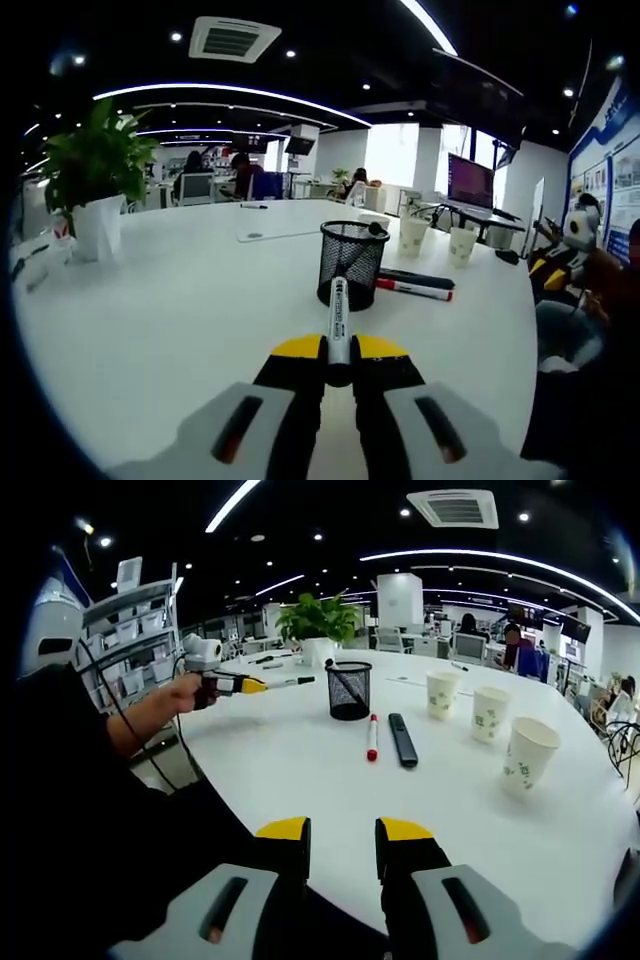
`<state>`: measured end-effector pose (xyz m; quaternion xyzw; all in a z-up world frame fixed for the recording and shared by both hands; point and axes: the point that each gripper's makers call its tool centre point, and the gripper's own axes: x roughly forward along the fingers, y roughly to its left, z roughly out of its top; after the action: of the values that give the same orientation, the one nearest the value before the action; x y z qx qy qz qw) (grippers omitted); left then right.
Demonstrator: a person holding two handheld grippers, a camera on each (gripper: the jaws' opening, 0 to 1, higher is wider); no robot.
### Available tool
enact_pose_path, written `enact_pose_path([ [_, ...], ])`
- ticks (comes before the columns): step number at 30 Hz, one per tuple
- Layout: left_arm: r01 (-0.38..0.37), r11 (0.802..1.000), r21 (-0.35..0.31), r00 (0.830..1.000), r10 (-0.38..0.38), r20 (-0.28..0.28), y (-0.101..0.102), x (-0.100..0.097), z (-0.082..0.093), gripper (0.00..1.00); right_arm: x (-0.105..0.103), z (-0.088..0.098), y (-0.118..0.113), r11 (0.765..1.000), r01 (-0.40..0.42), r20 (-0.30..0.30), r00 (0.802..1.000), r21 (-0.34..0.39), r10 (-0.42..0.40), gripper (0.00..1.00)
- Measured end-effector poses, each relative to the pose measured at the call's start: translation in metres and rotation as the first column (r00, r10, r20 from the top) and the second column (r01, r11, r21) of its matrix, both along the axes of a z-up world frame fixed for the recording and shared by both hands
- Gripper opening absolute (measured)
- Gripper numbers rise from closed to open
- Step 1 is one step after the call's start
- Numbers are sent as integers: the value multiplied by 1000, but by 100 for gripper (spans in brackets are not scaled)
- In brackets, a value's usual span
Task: Place the scattered laser pointers and whiteboard markers into the pen holder and stack the scattered paper cups together
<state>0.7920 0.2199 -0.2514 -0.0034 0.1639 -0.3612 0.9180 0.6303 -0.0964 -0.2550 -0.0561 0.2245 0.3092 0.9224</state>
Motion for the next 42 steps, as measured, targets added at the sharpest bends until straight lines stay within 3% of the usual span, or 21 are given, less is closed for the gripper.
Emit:
enact_pose_path([
  [7,3,1000,0,1000,-3,4,-1,-2,4,12,-2,-1,1,1000,1,2,1000,5,-1,29],
  [14,1,1000,-5,999,-1,33,1,-6,22,12,-4,-3,2,1000,1,3,1000,14,-1,29],
  [25,0,1000,-5,999,0,43,2,-7,29,13,-5,-5,3,1000,-1,2,1000,20,1,29],
  [42,27,1000,4,996,-27,89,-7,3,56,12,-5,-9,1,1000,7,-2,1000,30,-7,29],
])
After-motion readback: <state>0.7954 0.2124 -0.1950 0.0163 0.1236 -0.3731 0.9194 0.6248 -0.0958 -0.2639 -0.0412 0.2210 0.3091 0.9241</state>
